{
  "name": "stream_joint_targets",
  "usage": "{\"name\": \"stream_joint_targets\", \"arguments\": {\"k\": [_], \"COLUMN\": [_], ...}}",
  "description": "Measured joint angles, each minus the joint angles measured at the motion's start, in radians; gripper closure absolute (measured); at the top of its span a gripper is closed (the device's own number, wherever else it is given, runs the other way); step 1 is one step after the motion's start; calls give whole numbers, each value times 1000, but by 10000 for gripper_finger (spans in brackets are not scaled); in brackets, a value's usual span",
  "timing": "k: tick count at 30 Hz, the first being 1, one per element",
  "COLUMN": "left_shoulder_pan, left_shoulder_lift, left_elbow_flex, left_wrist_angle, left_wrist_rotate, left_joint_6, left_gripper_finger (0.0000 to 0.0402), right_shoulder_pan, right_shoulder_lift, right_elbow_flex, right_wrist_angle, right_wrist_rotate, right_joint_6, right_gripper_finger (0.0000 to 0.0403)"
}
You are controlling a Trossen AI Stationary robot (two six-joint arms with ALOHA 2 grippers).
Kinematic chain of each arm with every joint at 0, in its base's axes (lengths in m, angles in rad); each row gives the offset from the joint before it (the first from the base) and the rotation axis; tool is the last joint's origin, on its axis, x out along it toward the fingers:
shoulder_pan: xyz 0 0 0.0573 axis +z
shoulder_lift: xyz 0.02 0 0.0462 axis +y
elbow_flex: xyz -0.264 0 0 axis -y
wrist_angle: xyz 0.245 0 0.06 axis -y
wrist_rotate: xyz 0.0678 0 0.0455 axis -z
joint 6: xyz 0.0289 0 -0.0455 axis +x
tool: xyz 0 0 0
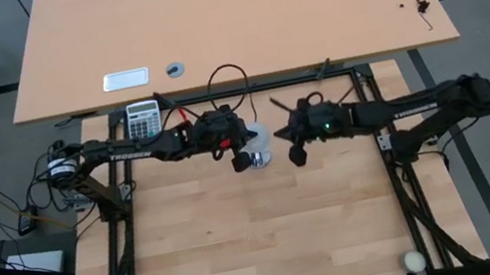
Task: Screw lightbulb
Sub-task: Remove the lightbulb from the lamp
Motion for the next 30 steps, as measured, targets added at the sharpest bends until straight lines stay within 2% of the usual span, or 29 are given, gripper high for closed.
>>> {"name": "stream_joint_targets", "arguments": {"k": [5,10,25,30], "left_shoulder_pan": [0,0,3,0], "left_shoulder_lift": [1,1,0,0], "left_elbow_flex": [0,0,0,0], "left_wrist_angle": [9,9,-5,-7], "left_wrist_rotate": [-4,-5,-30,-21], "left_joint_6": [3,0,-1,-11], "left_gripper_finger": [401,401,401,401], "right_shoulder_pan": [86,97,-23,-55], "right_shoulder_lift": [68,137,148,142], "right_elbow_flex": [0,0,-1,-2], "right_wrist_angle": [87,118,96,76], "right_wrist_rotate": [-27,-26,-34,0], "right_joint_6": [-5,-12,-5,-16], "right_gripper_finger": [395,395,396,396]}}
